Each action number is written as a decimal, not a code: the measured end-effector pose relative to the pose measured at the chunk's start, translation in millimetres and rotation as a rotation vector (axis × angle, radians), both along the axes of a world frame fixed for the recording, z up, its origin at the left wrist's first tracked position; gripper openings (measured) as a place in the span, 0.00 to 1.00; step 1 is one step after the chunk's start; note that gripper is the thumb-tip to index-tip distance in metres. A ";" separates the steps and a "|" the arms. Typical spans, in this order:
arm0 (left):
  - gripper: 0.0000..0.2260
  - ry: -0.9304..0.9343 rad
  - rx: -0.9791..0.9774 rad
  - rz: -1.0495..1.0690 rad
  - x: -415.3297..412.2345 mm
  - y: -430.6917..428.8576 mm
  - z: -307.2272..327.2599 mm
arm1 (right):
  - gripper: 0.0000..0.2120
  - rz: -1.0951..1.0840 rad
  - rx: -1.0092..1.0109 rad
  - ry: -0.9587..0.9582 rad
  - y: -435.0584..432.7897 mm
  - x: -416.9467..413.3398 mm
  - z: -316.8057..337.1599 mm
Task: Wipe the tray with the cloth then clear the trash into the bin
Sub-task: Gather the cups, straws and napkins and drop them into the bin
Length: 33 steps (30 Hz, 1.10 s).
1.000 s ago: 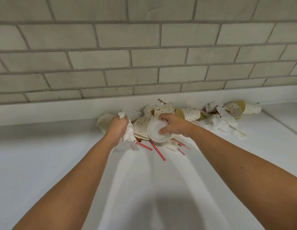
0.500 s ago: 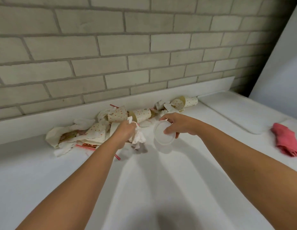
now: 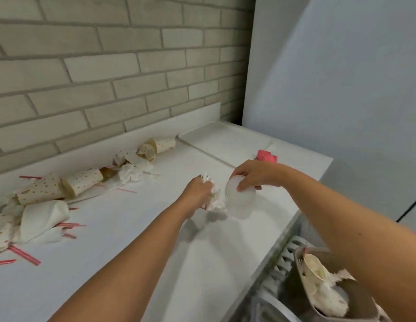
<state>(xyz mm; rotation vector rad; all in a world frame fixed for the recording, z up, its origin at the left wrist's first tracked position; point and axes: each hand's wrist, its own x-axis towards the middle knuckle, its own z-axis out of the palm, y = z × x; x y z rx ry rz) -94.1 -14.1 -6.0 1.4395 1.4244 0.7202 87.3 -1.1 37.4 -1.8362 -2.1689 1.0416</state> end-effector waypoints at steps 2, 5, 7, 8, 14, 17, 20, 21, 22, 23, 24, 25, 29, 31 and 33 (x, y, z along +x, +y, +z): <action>0.09 -0.016 -0.010 -0.085 38.5 -3.3 -7.2 | 0.14 -0.056 -0.012 -0.058 -7.2 37.0 -4.7; 0.10 -0.032 -0.023 -0.187 97.1 -11.8 -17.5 | 0.13 -0.125 -0.051 -0.108 -20.7 92.3 -14.9; 0.09 -0.036 -0.027 -0.225 134.6 -19.7 -24.6 | 0.12 -0.177 -0.070 -0.114 -30.8 127.1 -25.0; 0.11 -0.034 -0.027 -0.244 152.6 -24.9 -27.1 | 0.11 -0.200 -0.085 -0.120 -36.7 143.4 -30.9; 0.08 0.008 -0.056 -0.385 234.9 -45.8 -62.1 | 0.10 -0.342 -0.199 -0.169 -74.2 219.2 -93.3; 0.12 0.086 -0.114 -0.391 259.4 -54.0 -83.1 | 0.06 -0.385 -0.256 -0.221 -93.2 238.8 -138.7; 0.12 0.107 -0.170 -0.357 273.6 -59.5 -97.9 | 0.16 -0.395 -0.343 -0.218 -108.3 243.9 -176.4; 0.11 0.112 -0.190 -0.343 276.6 -60.2 -103.2 | 0.19 -0.388 -0.380 -0.194 -112.3 245.2 -186.0; 0.11 0.118 -0.211 -0.330 278.5 -60.2 -108.6 | 0.19 -0.363 -0.416 -0.173 -115.2 245.3 -192.6; 0.12 0.126 -0.234 -0.321 279.9 -61.0 -112.9 | 0.20 -0.335 -0.428 -0.155 -116.9 246.3 -197.2; 0.12 0.136 -0.259 -0.306 281.0 -61.3 -117.6 | 0.21 -0.300 -0.403 -0.158 -117.4 247.8 -199.6; 0.14 0.142 -0.282 -0.282 281.5 -60.9 -122.7 | 0.20 -0.282 -0.351 -0.175 -116.5 248.1 -197.8; 0.14 0.111 -0.365 -0.171 285.4 -60.6 -135.4 | 0.14 -0.459 -0.145 0.212 -108.0 243.9 -177.0; 0.11 0.063 -0.392 -0.113 287.8 -60.3 -138.4 | 0.14 -0.437 -0.178 0.408 -105.4 239.3 -165.9; 0.10 -0.021 -0.445 -0.051 289.5 -62.3 -135.2 | 0.15 -0.376 -0.212 0.475 -104.5 234.1 -162.4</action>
